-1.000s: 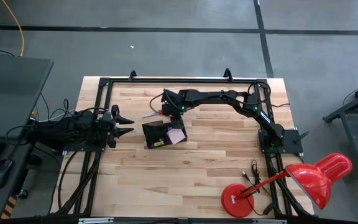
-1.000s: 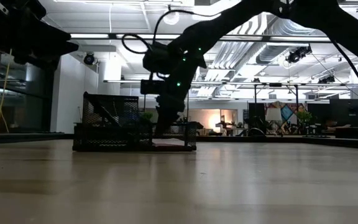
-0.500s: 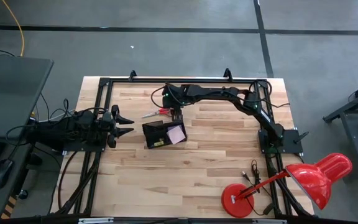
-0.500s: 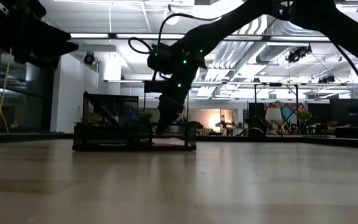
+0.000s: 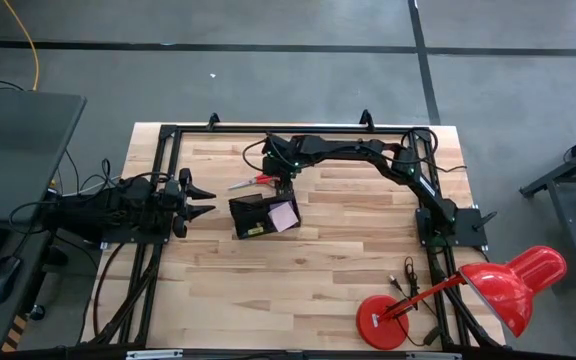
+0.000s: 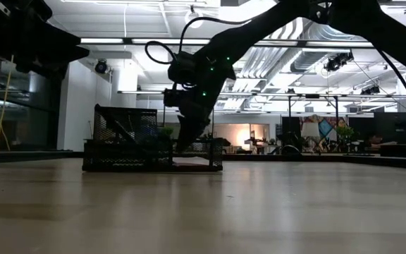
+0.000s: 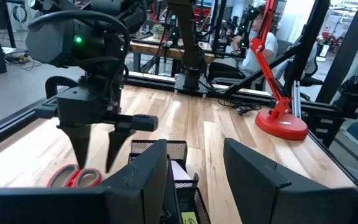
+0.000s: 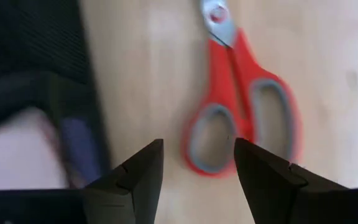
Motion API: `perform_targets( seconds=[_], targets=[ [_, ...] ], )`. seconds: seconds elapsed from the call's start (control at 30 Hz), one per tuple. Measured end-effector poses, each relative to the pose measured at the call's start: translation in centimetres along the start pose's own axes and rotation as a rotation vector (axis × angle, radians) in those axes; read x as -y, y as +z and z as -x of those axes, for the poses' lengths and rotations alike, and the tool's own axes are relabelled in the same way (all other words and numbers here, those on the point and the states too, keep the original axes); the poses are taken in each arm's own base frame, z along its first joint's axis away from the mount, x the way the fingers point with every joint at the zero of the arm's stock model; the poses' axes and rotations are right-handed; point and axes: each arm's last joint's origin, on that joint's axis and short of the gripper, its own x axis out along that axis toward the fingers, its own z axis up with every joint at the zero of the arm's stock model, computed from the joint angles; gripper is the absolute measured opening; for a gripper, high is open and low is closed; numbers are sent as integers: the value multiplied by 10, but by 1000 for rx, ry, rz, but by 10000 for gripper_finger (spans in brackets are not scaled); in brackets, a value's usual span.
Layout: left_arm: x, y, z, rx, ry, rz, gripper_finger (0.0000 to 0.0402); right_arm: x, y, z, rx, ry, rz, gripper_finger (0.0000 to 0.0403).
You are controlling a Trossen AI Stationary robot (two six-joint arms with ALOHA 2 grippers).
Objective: Pick and place office supplies into organizer
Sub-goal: Put the red scissors into the black desk organizer
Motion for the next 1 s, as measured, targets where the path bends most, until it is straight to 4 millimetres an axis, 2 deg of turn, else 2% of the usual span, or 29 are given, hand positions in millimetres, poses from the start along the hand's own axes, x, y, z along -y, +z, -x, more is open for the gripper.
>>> perform_targets(
  seconds=[0.47, 0.63, 0.83, 1.0],
  targets=[
    [0, 0, 0, 0, 3, -11, 145, 8, 2, -2, 70, 113, -130, 190],
    [0, 0, 0, 0, 3, -11, 145, 7, 2, -3, 58, 84, -115, 190],
    [0, 0, 0, 1, 3, -11, 145, -3, -1, -17, -29, -61, -19, 189],
    [0, 0, 0, 2, 3, -11, 145, -6, -1, -18, -45, -93, -36, 189]
  ],
)
